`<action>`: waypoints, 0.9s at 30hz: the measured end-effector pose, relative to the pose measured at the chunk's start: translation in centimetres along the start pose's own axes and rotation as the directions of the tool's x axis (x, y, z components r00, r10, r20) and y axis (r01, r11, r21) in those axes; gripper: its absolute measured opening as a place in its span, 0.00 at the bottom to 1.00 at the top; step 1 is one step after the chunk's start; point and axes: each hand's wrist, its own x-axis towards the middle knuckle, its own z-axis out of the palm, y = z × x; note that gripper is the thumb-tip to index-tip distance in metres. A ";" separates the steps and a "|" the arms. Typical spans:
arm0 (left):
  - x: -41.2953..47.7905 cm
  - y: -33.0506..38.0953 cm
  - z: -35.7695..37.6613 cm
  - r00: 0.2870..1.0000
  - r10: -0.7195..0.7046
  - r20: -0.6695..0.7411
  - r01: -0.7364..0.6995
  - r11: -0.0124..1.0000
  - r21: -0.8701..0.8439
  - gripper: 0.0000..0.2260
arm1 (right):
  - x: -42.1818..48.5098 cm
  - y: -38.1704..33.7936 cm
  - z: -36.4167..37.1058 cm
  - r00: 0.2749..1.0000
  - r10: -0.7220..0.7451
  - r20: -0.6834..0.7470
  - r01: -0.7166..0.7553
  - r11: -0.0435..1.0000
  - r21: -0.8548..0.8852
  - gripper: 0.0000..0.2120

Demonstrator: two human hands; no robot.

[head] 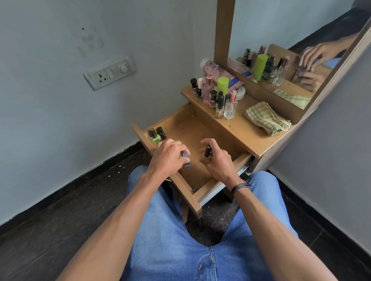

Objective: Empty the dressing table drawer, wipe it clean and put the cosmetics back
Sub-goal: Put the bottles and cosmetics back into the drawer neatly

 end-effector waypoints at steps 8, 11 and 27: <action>-0.7 -0.6 1.0 0.994 0.056 0.097 -0.072 0.982 0.172 0.07 | 0.3 0.5 0.2 0.999 0.053 0.003 -0.053 0.997 -0.051 0.24; -0.9 -0.6 1.3 0.993 0.040 0.115 -0.060 0.983 0.173 0.08 | 0.4 0.5 0.3 0.998 0.062 0.018 -0.060 0.993 -0.100 0.23; -0.6 -0.6 2.4 1.000 -0.013 0.029 0.010 0.996 0.090 0.10 | 0.8 0.3 0.6 0.996 0.014 0.092 0.015 0.949 -0.316 0.09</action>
